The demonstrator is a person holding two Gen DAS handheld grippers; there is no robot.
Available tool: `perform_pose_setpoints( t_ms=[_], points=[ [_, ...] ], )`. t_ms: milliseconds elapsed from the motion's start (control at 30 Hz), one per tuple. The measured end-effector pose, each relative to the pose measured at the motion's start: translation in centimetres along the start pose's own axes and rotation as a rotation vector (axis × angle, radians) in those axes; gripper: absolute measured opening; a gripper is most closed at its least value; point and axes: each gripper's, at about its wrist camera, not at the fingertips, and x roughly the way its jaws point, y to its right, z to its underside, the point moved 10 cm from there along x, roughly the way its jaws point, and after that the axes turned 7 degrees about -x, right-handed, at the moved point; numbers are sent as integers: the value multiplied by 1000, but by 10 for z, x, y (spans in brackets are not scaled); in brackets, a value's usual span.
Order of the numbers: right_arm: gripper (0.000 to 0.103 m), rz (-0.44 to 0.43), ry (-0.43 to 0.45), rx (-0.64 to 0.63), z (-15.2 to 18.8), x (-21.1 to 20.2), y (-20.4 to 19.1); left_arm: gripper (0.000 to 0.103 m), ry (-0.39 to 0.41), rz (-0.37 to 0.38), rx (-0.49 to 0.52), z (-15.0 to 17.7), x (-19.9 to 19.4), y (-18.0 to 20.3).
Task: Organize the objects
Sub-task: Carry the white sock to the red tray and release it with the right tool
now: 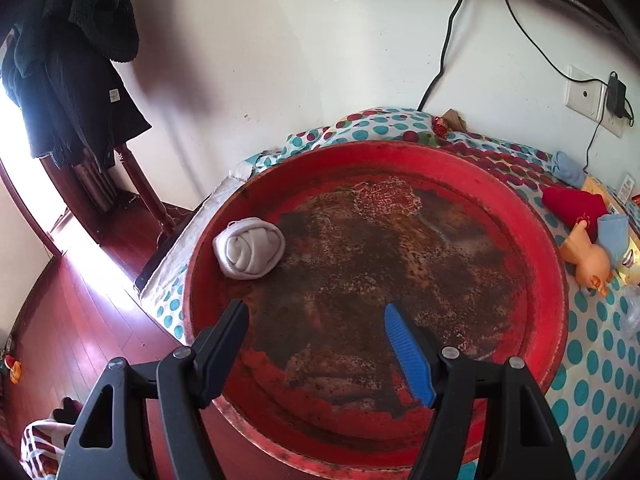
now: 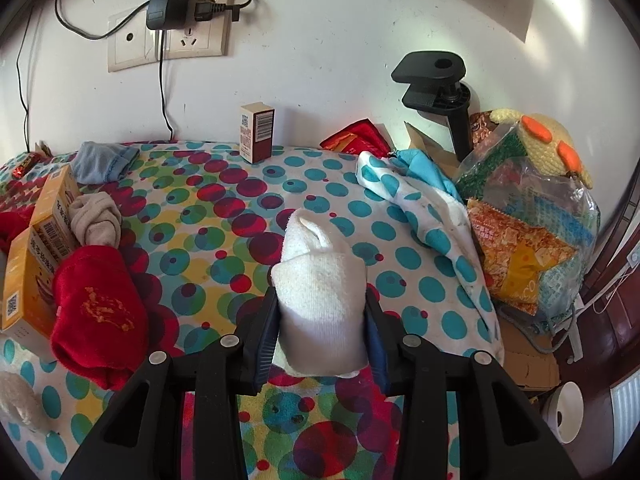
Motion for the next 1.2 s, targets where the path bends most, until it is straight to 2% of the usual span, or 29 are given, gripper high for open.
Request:
perform_pose_setpoints(
  t_ms=[100,200,400,633,767,933,1033,1200],
  points=[
    [37,-55,43,6,-19,-30,-7,73,-10,13,-6,4,4,2],
    [37,-140,101,-21,-39,-67,-33,73,-16,6,-18,5,6,-1],
    [37,-358,168,-118,-58,-129,-129,73,-21,17,-71,5,7,-10],
    [37,-529,151,-284,-38,-164,-254,73,-24,18,-108,3,8,-20],
    [37,-595,132,-362,-24,-178,-310,73,-30,4,-122,4,10,-25],
    [37,-638,107,-446,-16,-182,-362,73,-40,19,-145,5,12,-27],
    [37,-640,82,-471,-11,-174,-383,73,-44,1,-138,6,13,-29],
    [37,-628,41,-501,-10,-159,-401,73,-61,19,-157,8,16,-29]
  ],
)
